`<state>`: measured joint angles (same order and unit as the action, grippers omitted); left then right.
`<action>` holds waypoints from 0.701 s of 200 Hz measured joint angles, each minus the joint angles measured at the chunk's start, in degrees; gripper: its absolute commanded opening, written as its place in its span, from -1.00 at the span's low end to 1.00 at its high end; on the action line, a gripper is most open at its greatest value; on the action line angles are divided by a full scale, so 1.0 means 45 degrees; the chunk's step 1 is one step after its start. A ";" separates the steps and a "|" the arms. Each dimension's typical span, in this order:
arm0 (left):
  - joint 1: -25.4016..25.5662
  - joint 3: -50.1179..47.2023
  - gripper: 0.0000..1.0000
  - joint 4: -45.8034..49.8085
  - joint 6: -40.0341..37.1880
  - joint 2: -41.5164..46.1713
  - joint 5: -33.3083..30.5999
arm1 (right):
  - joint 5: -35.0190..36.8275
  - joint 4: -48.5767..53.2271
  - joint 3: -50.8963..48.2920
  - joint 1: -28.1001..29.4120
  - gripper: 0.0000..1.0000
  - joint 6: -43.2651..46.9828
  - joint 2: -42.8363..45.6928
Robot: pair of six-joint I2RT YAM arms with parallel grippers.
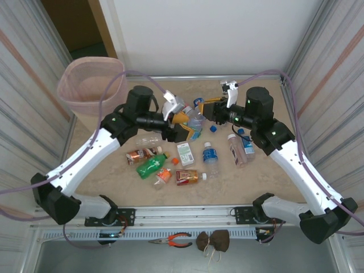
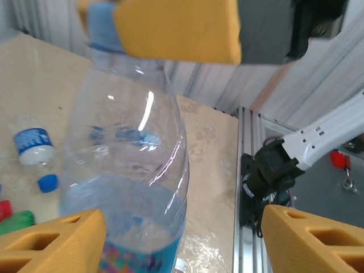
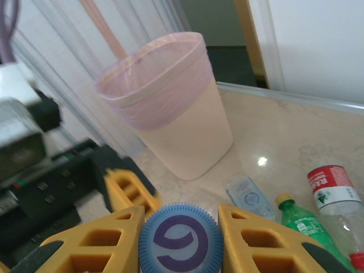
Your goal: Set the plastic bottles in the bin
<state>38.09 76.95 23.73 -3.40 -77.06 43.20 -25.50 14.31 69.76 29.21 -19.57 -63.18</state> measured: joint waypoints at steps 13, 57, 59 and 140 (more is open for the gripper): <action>0.0185 0.0068 0.50 0.0039 -0.0087 -0.0287 -0.0044 | -0.0015 0.0102 0.0000 -0.0019 -1.00 0.0010 0.0000; 0.0204 0.0330 0.55 0.0141 -0.0306 -0.0452 -0.0340 | -0.0049 0.0049 0.0000 -0.0146 -1.00 0.0010 0.0049; 0.0204 0.0340 0.55 0.0146 -0.0311 -0.0452 -0.0340 | -0.0053 0.0049 0.0000 -0.0146 -1.00 0.0010 0.0049; 0.0209 0.0631 0.65 0.0481 -0.0879 -0.0879 -0.0612 | -0.0296 0.0214 0.0117 -0.0189 -1.00 0.0029 0.0058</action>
<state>39.03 79.79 25.89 -7.35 -81.01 40.45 -26.83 15.27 70.28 28.36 -19.44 -62.92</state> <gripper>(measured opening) 0.818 0.306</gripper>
